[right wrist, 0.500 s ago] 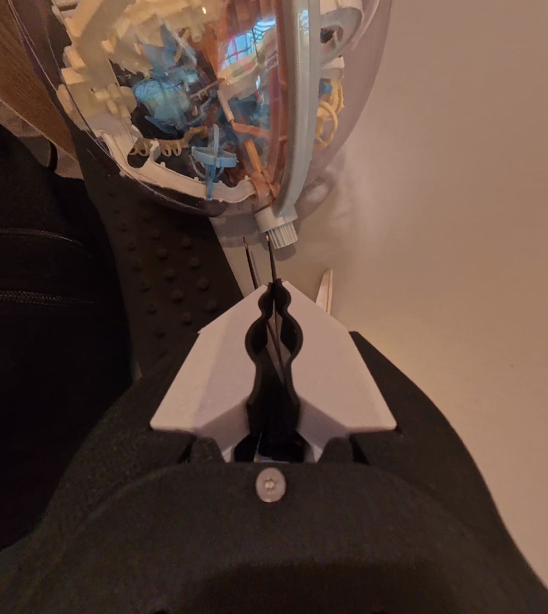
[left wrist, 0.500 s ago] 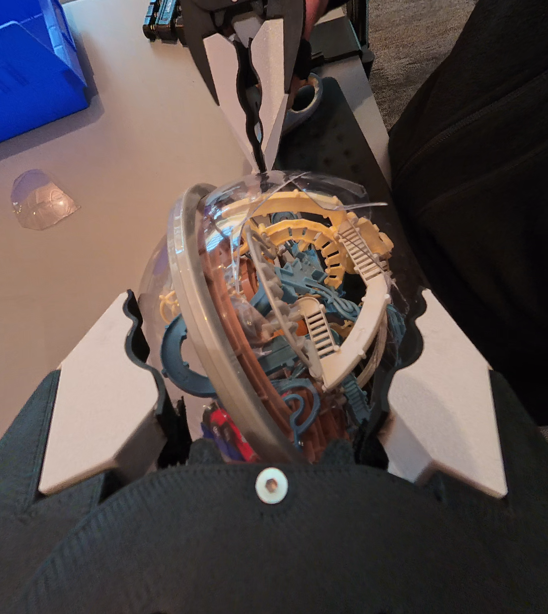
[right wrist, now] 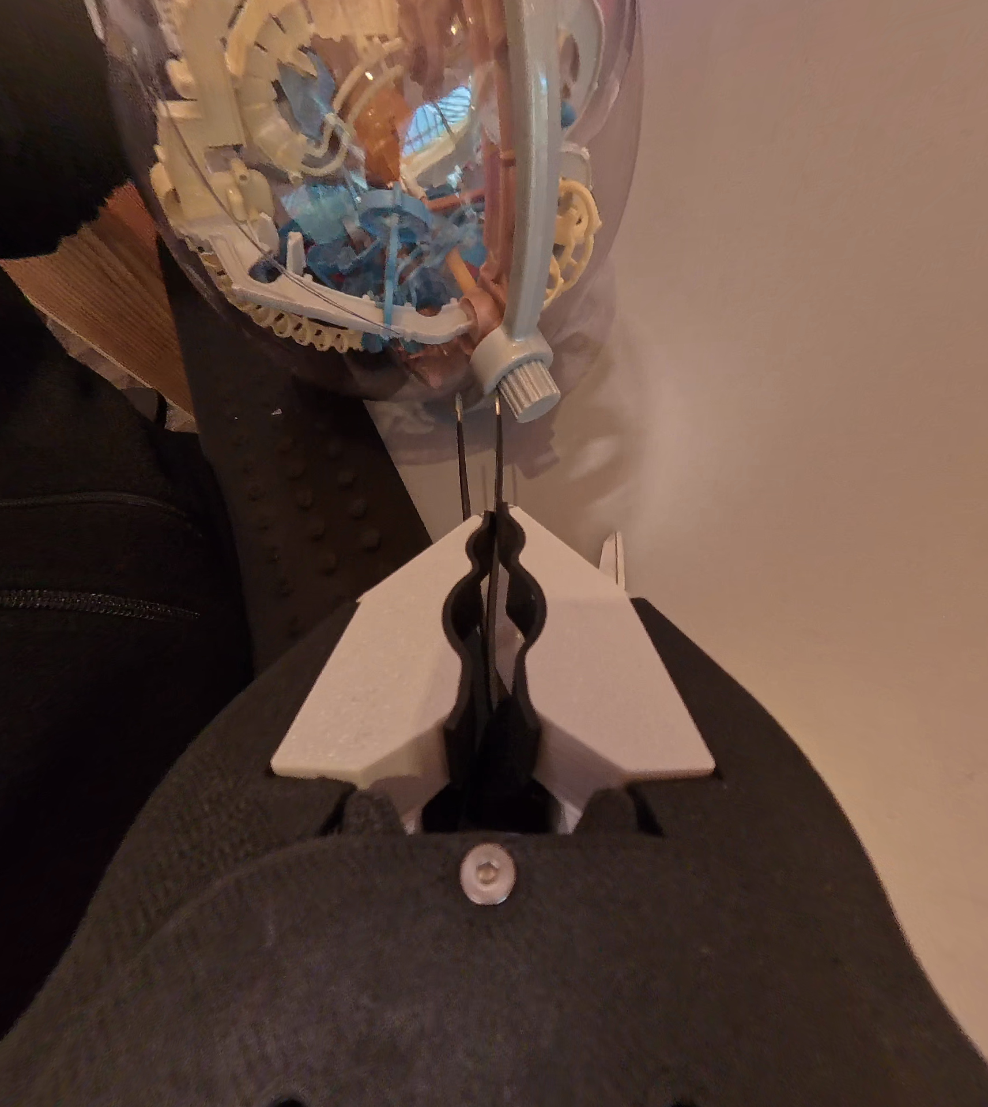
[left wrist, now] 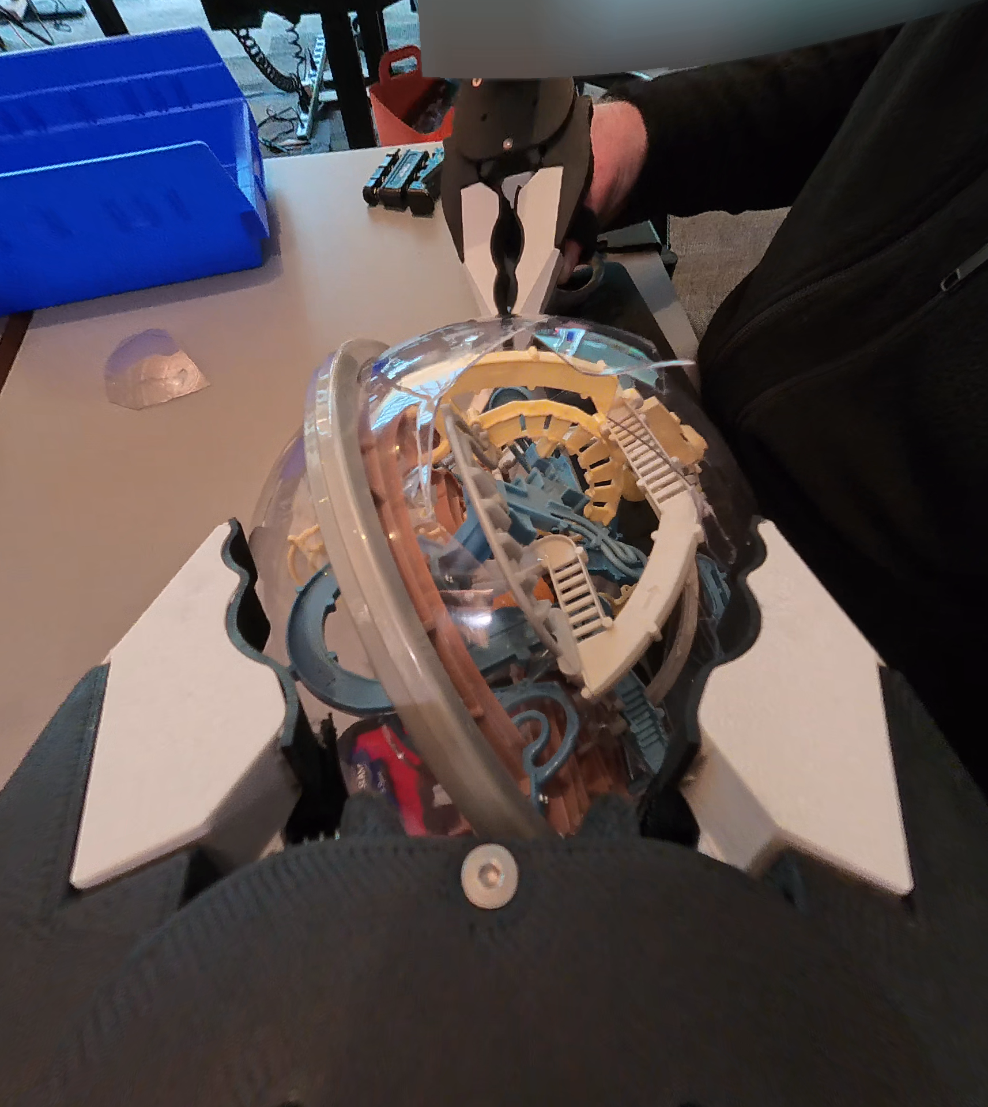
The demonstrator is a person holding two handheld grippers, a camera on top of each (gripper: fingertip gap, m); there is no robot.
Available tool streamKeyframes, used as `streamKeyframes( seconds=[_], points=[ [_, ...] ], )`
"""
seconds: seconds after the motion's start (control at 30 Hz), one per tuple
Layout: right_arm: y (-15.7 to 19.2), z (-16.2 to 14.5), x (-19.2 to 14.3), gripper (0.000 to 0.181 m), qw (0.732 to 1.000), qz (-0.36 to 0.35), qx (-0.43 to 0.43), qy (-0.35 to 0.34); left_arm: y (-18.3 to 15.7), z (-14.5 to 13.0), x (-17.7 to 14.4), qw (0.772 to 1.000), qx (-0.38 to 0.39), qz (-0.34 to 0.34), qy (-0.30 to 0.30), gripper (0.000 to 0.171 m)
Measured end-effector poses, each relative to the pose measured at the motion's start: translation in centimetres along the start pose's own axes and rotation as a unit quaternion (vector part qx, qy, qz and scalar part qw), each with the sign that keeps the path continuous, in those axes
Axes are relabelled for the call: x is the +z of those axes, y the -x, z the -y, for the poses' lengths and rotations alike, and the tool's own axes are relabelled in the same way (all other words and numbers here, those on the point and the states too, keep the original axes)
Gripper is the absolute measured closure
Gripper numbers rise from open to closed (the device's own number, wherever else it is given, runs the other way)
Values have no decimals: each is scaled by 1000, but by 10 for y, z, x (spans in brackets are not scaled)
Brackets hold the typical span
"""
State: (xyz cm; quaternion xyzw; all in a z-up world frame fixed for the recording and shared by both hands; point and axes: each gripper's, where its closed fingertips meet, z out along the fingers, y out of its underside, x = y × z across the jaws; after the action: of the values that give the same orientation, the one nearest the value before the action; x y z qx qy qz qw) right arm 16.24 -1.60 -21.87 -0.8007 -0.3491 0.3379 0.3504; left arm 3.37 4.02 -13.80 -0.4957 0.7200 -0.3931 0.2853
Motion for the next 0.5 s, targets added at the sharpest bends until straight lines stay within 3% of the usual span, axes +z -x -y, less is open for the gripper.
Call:
streamKeyframes(
  seconds=[0.5],
  points=[
    [-5,4,8,181,999,46,8,-18,2,3,10,1000,-2,-9,-23,24]
  ],
)
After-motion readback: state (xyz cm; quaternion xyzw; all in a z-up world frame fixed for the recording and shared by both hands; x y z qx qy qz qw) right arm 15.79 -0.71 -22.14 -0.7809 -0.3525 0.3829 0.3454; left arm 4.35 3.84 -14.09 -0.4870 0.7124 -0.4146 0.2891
